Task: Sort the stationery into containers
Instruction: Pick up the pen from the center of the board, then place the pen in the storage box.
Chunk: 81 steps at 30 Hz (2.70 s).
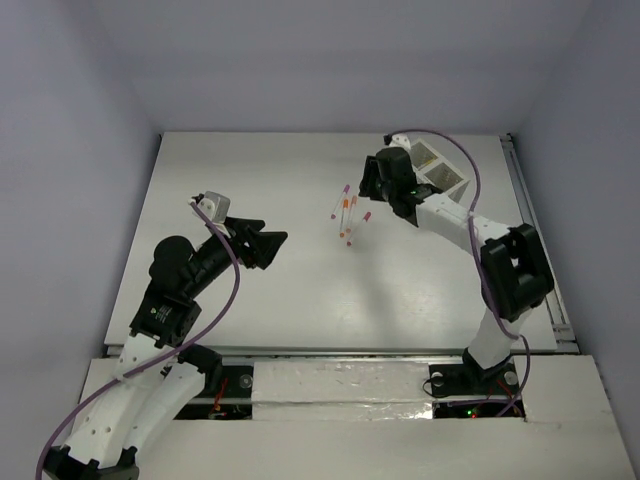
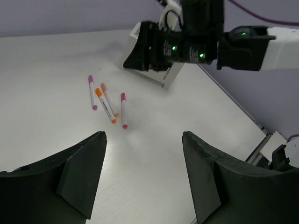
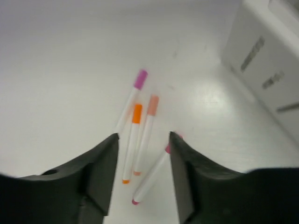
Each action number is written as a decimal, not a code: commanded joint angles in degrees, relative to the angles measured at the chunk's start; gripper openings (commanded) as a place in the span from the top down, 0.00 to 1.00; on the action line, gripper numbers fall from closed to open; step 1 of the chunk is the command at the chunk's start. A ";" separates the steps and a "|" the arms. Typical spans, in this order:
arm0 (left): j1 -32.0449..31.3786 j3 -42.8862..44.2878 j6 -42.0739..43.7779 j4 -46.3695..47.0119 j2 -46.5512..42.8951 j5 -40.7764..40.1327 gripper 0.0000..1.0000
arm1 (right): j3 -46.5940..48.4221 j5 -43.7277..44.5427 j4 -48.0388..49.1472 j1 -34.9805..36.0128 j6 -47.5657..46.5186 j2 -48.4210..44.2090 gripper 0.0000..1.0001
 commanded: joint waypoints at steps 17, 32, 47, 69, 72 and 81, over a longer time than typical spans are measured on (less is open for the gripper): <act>-0.13 -0.46 0.45 1.91 -0.42 0.34 0.37 | 2.33 0.75 -7.72 1.85 6.36 14.27 0.53; -0.13 -0.20 0.71 1.73 -0.60 -0.01 0.37 | 5.58 2.16 -14.49 1.85 2.84 16.03 0.60; -0.13 -0.11 0.88 1.47 -0.95 -0.01 0.37 | 7.95 0.66 -18.80 1.85 -1.11 16.22 0.99; -0.13 -0.28 1.15 1.55 -0.60 -0.71 0.37 | 20.42 6.10 6.69 -12.91 -10.95 4.42 1.00; -0.13 -0.11 1.15 1.47 -0.34 -0.89 0.37 | 25.77 10.32 6.42 -13.44 -16.31 8.99 0.99; -0.13 -0.19 1.33 1.64 -0.07 -0.98 0.37 | 27.11 12.44 10.82 -14.59 -23.35 14.97 0.99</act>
